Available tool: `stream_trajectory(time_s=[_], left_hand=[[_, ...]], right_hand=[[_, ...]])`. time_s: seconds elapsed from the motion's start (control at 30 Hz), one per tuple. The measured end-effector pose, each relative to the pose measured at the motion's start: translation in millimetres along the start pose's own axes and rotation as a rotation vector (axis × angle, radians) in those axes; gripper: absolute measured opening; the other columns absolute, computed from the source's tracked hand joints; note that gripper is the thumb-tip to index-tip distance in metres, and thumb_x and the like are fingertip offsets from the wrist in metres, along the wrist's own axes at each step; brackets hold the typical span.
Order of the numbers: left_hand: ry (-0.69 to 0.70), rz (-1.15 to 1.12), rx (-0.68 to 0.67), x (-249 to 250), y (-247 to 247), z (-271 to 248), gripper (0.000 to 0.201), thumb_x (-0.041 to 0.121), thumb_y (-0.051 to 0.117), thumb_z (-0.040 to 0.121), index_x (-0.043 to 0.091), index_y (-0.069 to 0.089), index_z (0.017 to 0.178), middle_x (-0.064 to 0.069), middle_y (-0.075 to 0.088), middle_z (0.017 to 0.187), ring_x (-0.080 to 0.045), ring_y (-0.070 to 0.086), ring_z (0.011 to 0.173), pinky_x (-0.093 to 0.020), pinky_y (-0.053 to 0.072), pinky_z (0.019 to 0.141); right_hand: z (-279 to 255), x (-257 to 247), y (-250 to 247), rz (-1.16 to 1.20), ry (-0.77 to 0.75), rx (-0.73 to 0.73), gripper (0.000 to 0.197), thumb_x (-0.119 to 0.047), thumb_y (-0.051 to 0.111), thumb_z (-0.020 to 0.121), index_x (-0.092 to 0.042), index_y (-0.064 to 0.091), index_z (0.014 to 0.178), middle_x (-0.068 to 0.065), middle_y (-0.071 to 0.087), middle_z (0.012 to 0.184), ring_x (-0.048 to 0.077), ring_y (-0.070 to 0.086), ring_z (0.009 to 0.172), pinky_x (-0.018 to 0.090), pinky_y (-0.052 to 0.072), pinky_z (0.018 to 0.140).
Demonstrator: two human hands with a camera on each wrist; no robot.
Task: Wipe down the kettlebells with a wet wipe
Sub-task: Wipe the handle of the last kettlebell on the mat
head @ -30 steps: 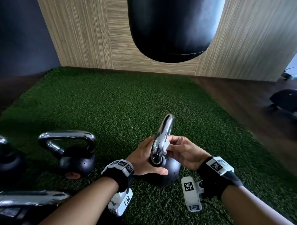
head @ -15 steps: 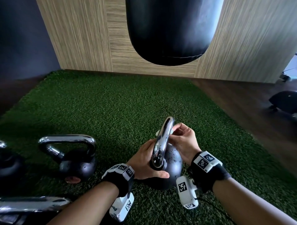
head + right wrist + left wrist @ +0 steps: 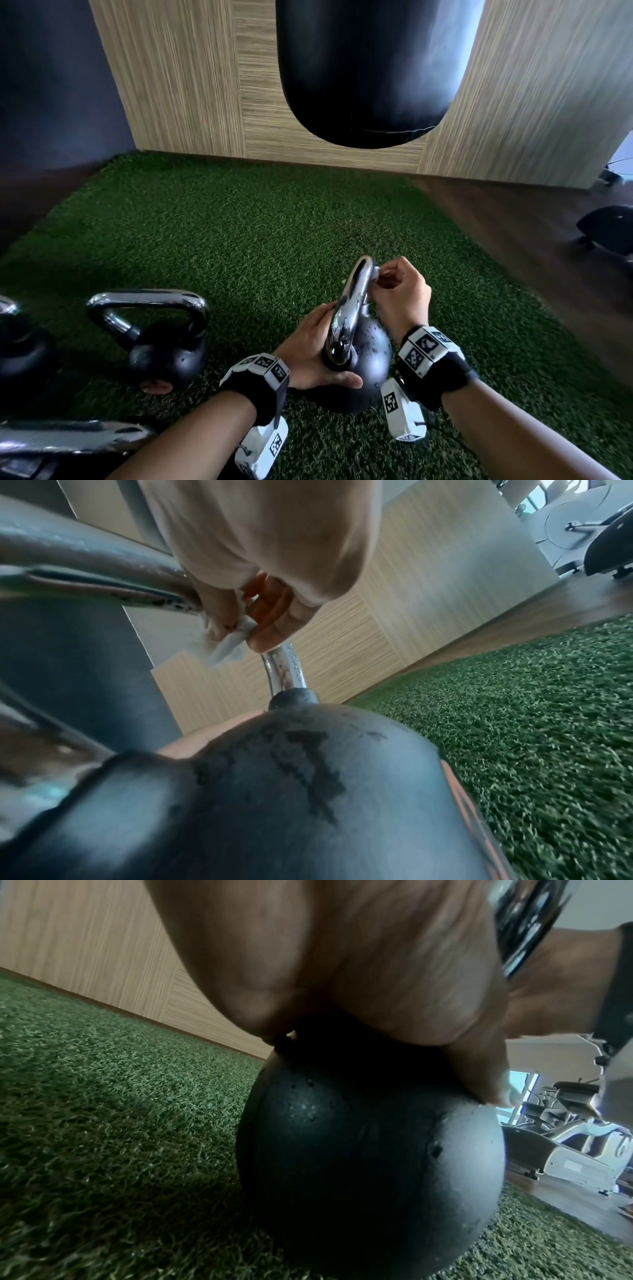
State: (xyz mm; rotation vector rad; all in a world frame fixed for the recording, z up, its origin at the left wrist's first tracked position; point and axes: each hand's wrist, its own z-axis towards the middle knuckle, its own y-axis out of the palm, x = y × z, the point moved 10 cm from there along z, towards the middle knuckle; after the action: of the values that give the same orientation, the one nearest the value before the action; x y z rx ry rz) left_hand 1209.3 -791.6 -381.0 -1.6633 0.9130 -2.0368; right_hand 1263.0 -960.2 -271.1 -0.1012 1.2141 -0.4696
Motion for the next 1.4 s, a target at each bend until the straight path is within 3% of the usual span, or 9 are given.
stream_trajectory(time_s=[0.1,0.27,0.6,0.77,0.83,1.0,1.1,1.23,1.4], left_hand=[[-0.016,0.088,-0.005,-1,0,0,0.138,0.087,0.079,0.045,0.040,0.014,0.157,0.024,0.019,0.157,-0.007,0.022,0.148,-0.042,0.025,0.126],[-0.002,0.131,-0.014,7,-2,0,0.136,0.082,0.080,0.048,0.027,0.018,0.157,0.011,0.026,0.158,-0.012,0.026,0.148,-0.041,0.028,0.124],[-0.011,0.228,-0.069,17,-4,-6,0.124,0.079,0.079,0.055,0.031,0.023,0.155,0.020,0.019,0.157,-0.012,0.024,0.149,-0.042,0.029,0.123],[0.009,0.268,-0.190,50,-17,-17,0.086,0.072,0.081,0.058,0.048,0.045,0.133,0.026,0.047,0.141,-0.001,0.048,0.132,-0.033,0.045,0.109],[0.036,0.153,-0.153,70,-36,-29,0.078,0.077,0.080,0.058,0.060,0.045,0.126,0.038,0.058,0.120,0.015,0.056,0.111,-0.026,0.048,0.098],[0.170,0.163,0.109,120,-81,-53,0.081,0.082,0.071,0.066,0.054,0.041,0.136,0.030,0.063,0.125,0.012,0.061,0.106,-0.010,0.047,0.087],[0.171,0.269,0.193,141,-78,-49,0.076,0.075,0.070,0.070,0.042,0.047,0.134,0.021,0.065,0.115,0.004,0.064,0.098,-0.016,0.053,0.087],[0.134,0.418,0.298,147,-76,-38,0.056,0.031,0.075,0.082,0.024,0.055,0.134,0.012,0.063,0.103,-0.001,0.059,0.086,-0.006,0.050,0.075],[0.069,0.244,0.197,133,-80,-29,0.052,0.011,0.075,0.076,0.030,0.062,0.123,0.009,0.067,0.084,-0.003,0.066,0.065,-0.017,0.057,0.054]], right_hand=[[9,4,3,-0.077,0.034,0.012,0.022,-0.020,0.085,0.071,-0.021,0.064,0.073,-0.011,0.069,0.069,0.002,0.063,0.063,0.003,0.044,0.054],[14,17,11,-0.149,0.138,0.034,0.015,-0.015,0.078,0.072,-0.020,0.064,0.072,-0.012,0.066,0.067,-0.003,0.056,0.060,-0.003,0.036,0.048],[7,28,27,-0.341,0.173,-0.107,0.024,-0.030,0.072,0.073,-0.011,0.058,0.069,-0.004,0.059,0.061,0.016,0.052,0.059,0.021,0.037,0.050],[0,32,27,-0.378,0.252,-0.211,0.017,-0.023,0.070,0.077,-0.013,0.061,0.088,0.003,0.068,0.083,0.014,0.059,0.066,0.017,0.041,0.049],[6,22,17,-0.340,0.177,-0.240,0.028,-0.015,0.071,0.082,-0.017,0.058,0.107,0.007,0.069,0.090,0.012,0.062,0.065,0.015,0.045,0.045],[25,-52,25,-0.577,-0.377,-0.548,0.082,0.001,0.068,0.084,-0.035,0.040,0.152,0.002,0.073,0.101,0.012,0.067,0.076,0.021,0.052,0.066],[24,-73,43,-0.797,-0.560,-0.725,0.058,-0.008,0.065,0.086,-0.031,0.058,0.139,0.003,0.070,0.120,0.021,0.066,0.109,0.031,0.052,0.093],[19,-77,41,-0.777,-0.508,-0.712,0.026,-0.007,0.060,0.079,-0.026,0.071,0.093,-0.008,0.068,0.083,0.015,0.067,0.083,0.029,0.054,0.075],[20,-78,33,-0.801,-0.456,-0.683,0.031,-0.006,0.062,0.076,-0.028,0.072,0.095,-0.012,0.065,0.080,0.016,0.070,0.083,0.020,0.048,0.066]])
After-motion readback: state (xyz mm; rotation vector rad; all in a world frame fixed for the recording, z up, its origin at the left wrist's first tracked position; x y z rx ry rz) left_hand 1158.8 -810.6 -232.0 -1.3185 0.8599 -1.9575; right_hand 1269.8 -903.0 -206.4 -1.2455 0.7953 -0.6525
